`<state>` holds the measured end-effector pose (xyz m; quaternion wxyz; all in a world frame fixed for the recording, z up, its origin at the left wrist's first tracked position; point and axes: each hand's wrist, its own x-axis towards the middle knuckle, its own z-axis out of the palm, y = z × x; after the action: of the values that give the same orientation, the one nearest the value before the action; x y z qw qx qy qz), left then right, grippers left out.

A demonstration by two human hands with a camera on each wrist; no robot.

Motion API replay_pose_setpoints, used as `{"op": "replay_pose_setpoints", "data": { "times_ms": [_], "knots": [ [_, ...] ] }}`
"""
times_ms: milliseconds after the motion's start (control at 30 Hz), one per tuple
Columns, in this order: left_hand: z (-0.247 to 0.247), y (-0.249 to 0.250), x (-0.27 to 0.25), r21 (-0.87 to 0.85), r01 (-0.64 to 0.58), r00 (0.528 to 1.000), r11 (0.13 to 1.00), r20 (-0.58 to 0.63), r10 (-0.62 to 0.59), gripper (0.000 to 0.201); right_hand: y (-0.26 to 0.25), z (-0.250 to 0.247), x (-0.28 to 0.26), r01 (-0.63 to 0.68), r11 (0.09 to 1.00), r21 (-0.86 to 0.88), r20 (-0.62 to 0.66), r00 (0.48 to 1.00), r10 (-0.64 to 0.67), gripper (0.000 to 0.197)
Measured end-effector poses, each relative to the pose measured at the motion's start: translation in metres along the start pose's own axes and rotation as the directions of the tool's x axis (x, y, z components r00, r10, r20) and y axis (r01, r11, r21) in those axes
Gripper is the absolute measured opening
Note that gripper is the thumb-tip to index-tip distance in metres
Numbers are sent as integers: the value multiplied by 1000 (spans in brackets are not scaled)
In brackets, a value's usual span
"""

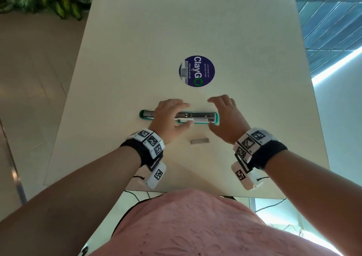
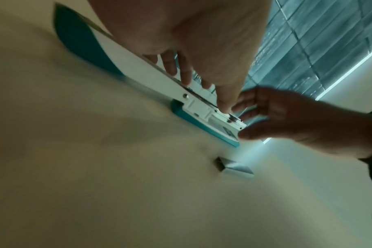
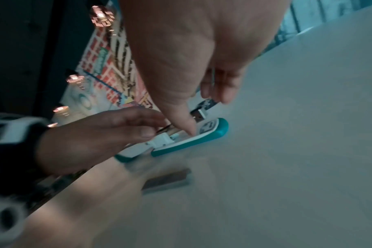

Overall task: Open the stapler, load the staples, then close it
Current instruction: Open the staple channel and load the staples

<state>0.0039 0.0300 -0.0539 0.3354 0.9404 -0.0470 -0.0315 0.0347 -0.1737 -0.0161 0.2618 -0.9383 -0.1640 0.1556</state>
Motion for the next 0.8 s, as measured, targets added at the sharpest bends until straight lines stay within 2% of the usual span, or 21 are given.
{"op": "replay_pose_setpoints", "data": {
  "times_ms": [67, 133, 200, 266, 366, 433, 533, 700, 799],
  "knots": [
    [6, 5, 5, 32, 5, 998, 999, 57, -7, 40, -12, 0, -11, 164, 984, -72, -11, 986, -165, 44],
    [8, 5, 7, 19, 41, 999, 999, 33, -42, 31, -18, 4, -21, 271, 955, -121, 121, 959, -257, 35],
    [10, 2, 8, 20, 49, 999, 999, 12, -49, 28, -17, 14, -27, 294, 943, -157, 258, 934, -248, 35],
    [11, 1, 8, 31, 36, 999, 999, 7, -37, 28, -14, 23, -29, 264, 949, -176, 308, 930, -201, 38],
    [12, 0, 8, 15, 32, 999, 999, -5, -32, 29, -11, 29, -29, 229, 966, -122, 261, 946, -191, 29],
    [13, -1, 8, 7, 28, 999, 1000, -17, -28, 30, -12, 29, -27, 229, 965, -125, 271, 944, -189, 20],
    [14, -2, 8, 1, 24, 999, 1000, -31, -24, 29, -13, 26, -24, 235, 964, -124, 291, 938, -191, 18],
    [16, -5, 9, -23, 18, 999, 1000, -44, -19, 28, -14, 5, -5, 187, 982, -16, 44, 982, -186, 13],
    [17, -5, 9, -31, 6, 998, 1000, -65, -8, 28, -13, -4, 14, 173, 984, -38, 28, 985, -172, 15]
  ]
}}
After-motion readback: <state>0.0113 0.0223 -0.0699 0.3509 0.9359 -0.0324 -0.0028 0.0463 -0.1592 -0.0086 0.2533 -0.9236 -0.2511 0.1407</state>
